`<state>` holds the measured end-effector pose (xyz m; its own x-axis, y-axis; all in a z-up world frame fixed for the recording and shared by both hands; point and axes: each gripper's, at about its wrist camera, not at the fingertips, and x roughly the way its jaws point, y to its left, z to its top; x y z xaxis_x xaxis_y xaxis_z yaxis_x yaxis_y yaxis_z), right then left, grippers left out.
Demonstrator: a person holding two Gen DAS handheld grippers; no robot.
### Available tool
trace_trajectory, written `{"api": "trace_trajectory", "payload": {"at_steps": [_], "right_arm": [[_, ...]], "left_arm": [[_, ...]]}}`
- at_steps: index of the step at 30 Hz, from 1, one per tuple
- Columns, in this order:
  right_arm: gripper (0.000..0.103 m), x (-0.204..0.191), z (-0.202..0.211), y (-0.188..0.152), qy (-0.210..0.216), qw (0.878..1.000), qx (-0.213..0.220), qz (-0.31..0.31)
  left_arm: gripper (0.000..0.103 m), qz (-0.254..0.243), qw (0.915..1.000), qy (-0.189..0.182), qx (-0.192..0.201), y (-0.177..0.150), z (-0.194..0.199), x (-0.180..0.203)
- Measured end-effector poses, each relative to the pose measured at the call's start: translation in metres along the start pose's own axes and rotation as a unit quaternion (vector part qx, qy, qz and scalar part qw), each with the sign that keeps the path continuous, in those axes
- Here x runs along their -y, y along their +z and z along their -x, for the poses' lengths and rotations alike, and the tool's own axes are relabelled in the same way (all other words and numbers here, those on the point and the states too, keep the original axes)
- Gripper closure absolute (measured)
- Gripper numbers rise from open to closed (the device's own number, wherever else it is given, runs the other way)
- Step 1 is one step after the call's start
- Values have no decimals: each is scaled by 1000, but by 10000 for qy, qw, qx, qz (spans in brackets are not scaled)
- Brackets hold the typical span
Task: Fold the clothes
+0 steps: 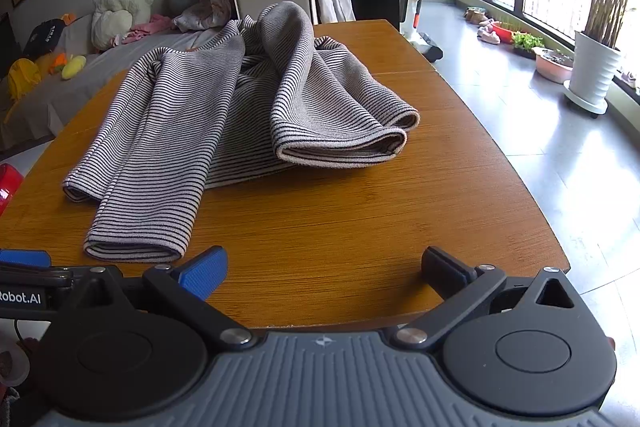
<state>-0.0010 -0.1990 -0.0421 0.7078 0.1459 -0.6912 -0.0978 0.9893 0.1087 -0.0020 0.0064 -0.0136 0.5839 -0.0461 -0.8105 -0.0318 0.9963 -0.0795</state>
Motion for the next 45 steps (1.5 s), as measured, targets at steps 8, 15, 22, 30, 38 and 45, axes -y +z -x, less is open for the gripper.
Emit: {"api": "trace_trajectory", "payload": {"at_steps": [8,15,22,30,38,45], "right_arm": [[0,-1,0,0,-9,10000,7,27],[0,-3,1,1,-22,10000,6,46],[0,-4,1,2,-33,10000,8,75],[0,-3,0,2,-34,9999,20,105],[0,7,-3,17,232,9997,48,-73],[0,5,-2,64,532,9964,647,97]], "left_arm": [[0,-4,10000,0,4,0,-1,0],[0,-3,10000,-4,5,1,-1,0],[0,-5,10000,-4,9,0,-1,0],[0,-8,10000,-11,13,1,0,0],[0,13,9998,-143,115,12,0,-8],[0,-356,9948,-465,833,39,11,-5]]}}
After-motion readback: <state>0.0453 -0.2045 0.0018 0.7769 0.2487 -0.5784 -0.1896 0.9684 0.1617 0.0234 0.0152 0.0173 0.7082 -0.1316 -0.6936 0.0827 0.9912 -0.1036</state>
